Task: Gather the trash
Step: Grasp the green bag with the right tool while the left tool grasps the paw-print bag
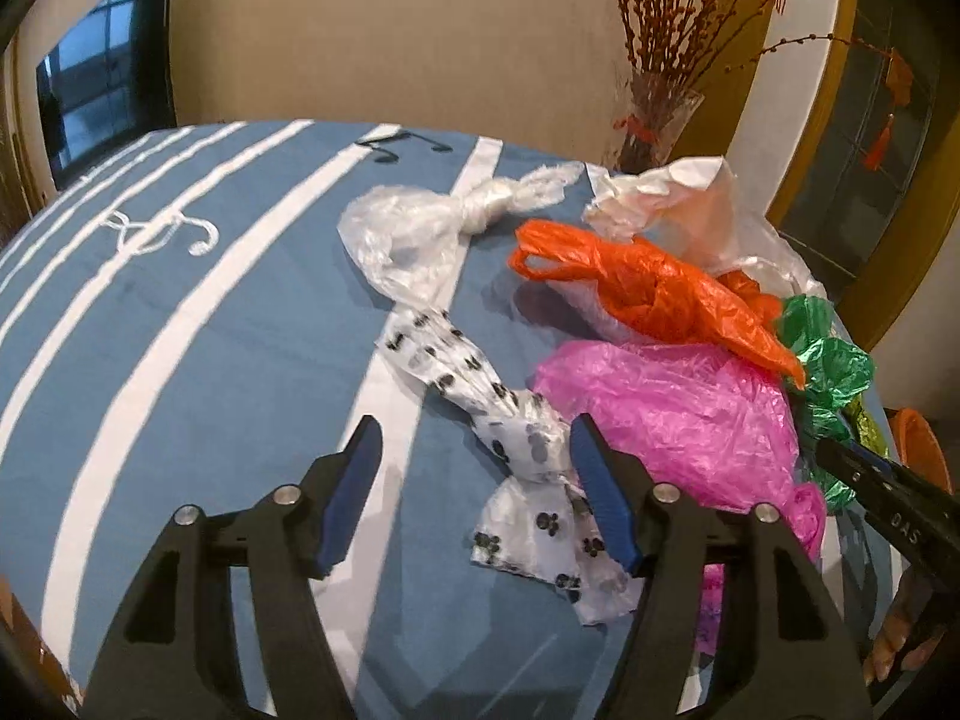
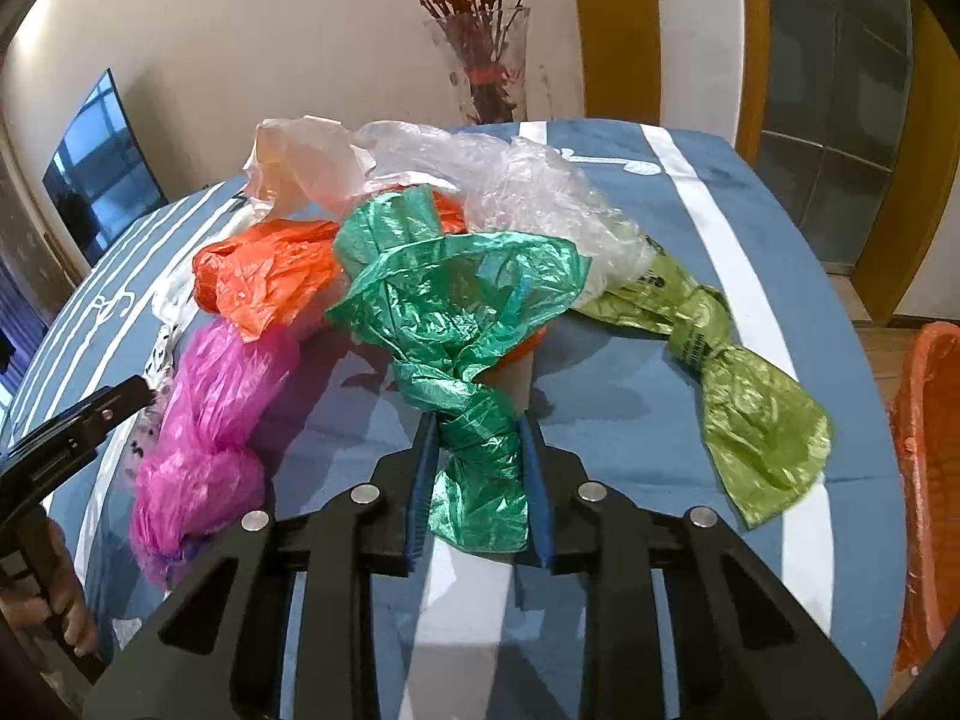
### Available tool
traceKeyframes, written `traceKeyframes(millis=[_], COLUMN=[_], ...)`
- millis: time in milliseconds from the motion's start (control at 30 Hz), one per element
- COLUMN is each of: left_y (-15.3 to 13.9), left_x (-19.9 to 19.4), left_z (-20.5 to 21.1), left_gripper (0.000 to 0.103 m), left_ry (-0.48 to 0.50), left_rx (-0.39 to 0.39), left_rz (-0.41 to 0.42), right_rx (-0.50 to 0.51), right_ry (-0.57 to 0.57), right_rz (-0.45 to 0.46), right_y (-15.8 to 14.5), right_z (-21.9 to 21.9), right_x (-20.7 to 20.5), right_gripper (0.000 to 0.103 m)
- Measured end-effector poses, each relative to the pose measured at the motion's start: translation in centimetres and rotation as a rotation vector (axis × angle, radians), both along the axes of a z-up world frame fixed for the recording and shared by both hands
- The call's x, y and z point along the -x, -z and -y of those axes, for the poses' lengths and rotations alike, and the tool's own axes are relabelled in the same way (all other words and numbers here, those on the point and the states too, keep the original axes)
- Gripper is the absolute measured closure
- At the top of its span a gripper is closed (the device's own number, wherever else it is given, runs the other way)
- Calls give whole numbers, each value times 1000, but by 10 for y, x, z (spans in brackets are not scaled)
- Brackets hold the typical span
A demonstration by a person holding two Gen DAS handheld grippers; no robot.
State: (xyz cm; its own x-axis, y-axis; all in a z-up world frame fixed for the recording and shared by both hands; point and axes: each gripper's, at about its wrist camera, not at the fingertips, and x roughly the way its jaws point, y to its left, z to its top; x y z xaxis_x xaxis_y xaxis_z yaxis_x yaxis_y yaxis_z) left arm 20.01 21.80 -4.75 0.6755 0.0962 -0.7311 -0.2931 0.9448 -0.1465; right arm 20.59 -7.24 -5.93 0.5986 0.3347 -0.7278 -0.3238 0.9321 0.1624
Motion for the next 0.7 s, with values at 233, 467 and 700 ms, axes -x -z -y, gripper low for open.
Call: traceKeyframes(millis=[233,467,700], left_y=[10,7,-19], left_x=[-4,2,14], left_z=[12,12,17], left_gripper=[62,85,86], left_ry=[15,20,36], left_rx=[5,33,15], left_rz=[-45,-39,27], right_rx=[2,-23,-54], right_ry=[31,87,146], right_rz=[26,58,92], right_y=[-5,-17,-32], right_z=[18,46,77], right_x=[18,27,41], right_gripper=[75,75,75])
